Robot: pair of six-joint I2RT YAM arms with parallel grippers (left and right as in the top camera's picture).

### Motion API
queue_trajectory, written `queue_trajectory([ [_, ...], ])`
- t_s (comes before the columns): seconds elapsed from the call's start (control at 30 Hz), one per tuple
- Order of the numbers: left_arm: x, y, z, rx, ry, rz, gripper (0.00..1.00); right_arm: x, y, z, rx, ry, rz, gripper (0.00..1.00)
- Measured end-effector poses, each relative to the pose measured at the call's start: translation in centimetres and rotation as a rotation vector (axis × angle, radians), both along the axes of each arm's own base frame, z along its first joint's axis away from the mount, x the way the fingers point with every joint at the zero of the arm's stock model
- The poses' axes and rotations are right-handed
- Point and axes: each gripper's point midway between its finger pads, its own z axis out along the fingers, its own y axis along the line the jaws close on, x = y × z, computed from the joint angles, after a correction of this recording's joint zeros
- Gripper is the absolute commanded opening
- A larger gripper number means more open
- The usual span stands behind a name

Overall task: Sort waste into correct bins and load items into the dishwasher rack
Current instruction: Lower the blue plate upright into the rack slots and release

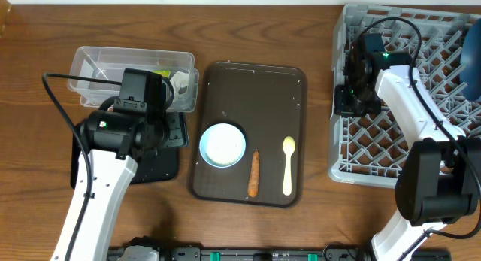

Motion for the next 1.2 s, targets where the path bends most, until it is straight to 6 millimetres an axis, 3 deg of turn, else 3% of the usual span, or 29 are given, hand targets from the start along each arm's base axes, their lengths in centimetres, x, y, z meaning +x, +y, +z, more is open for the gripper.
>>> queue_trajectory([
  [0.4, 0.0, 0.0, 0.0, 0.0, 0.0, 0.0, 0.63, 0.5, 0.7, 0.1, 0.054, -0.019, -0.004, 0.01],
  [0.6, 0.0, 0.0, 0.0, 0.0, 0.0, 0.0, 0.63, -0.4, 1.9, 0.2, 0.122, 0.022, 0.001, 0.01],
  [0.9, 0.0, 0.0, 0.0, 0.0, 0.001, 0.0, 0.63, -2.3, 2.1, 0.2, 0.136, 0.101, -0.003, 0.01],
  [1.2, -0.1, 0.0, 0.0, 0.0, 0.004, 0.0, 0.64, -5.4, -0.4, 0.2, -0.02, 0.221, -0.034, 0.01],
])
